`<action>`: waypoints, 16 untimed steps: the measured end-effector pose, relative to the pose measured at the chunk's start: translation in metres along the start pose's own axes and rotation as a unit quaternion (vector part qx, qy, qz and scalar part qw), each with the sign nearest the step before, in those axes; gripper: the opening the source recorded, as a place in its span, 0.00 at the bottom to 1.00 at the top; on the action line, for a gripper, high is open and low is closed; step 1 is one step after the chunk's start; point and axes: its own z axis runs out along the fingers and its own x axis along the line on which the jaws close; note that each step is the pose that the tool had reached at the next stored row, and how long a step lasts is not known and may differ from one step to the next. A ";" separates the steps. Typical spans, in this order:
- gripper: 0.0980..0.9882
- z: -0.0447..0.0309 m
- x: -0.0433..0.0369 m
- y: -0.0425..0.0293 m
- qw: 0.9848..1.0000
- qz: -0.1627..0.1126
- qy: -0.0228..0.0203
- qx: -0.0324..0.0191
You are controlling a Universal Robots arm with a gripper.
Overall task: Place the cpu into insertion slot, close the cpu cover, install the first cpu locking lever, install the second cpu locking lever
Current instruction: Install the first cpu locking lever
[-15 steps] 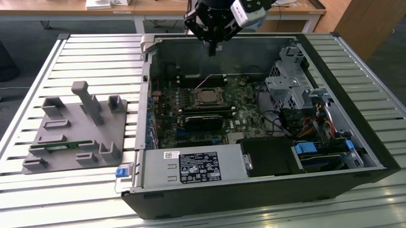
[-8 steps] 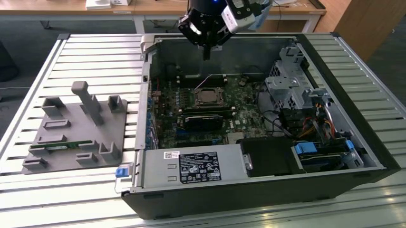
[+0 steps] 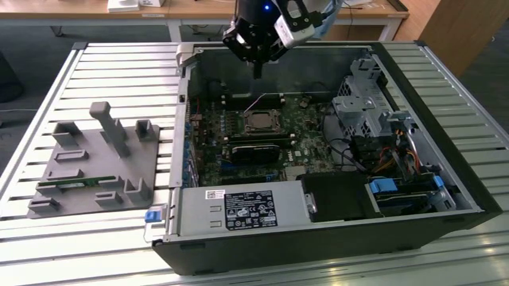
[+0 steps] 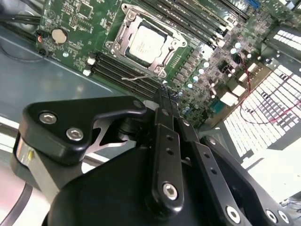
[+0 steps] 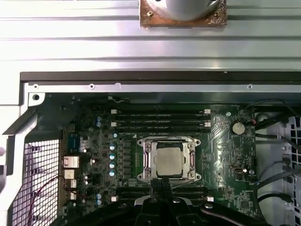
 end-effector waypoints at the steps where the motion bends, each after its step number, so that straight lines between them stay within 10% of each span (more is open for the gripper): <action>1: 0.01 0.0018 0.0000 -0.0002 1.000 0.000 0.000 0.000; 4: 0.01 0.0073 0.0010 -0.0006 1.000 0.000 -0.001 0.000; 8: 0.01 0.0104 0.0024 -0.0009 1.000 -0.002 -0.012 0.000; 16: 0.01 0.0241 0.0030 0.0005 1.000 -0.018 -0.012 0.000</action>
